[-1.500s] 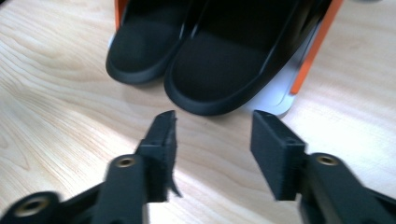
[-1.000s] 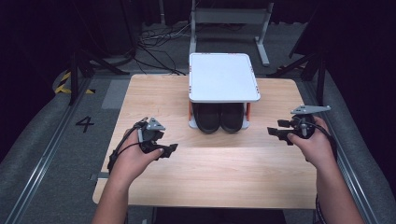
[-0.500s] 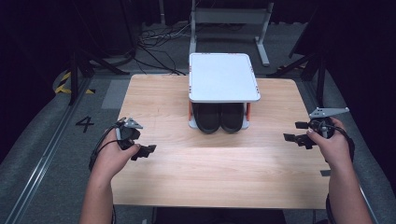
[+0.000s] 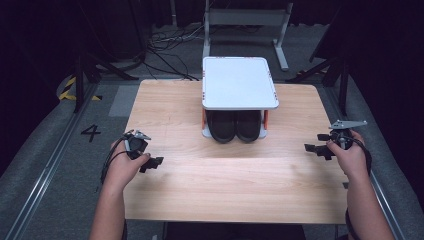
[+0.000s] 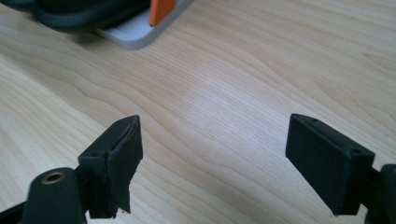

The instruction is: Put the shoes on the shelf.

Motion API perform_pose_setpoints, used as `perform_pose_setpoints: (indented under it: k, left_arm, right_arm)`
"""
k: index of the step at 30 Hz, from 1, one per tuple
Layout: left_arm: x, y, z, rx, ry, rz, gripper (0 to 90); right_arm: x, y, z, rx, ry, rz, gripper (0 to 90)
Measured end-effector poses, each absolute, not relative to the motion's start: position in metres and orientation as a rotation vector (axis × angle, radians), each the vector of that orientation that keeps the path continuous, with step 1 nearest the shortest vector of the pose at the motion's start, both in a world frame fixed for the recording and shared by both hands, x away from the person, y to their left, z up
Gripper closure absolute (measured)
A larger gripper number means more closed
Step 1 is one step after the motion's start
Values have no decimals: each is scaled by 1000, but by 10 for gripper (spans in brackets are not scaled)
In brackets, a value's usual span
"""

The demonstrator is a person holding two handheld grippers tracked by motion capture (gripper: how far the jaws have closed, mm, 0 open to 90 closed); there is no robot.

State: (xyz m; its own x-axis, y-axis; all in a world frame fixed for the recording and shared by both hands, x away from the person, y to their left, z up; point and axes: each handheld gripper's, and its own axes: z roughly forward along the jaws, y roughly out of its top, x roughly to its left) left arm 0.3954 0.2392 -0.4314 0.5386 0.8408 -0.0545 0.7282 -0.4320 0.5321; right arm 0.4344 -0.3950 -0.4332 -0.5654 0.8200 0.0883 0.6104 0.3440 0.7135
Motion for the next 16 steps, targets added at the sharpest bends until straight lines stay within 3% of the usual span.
perform_pose_setpoints:
  k: [6, 16]
  left_arm:
    - [403, 236, -447, 2215, 1275, 314, 179]
    - [409, 230, -454, 2174, 1270, 445, 178]
  right_arm:
    - [439, -403, -453, 1292, 2275, 1018, 191]
    - [443, -404, -470, 1346, 2235, 1016, 188]
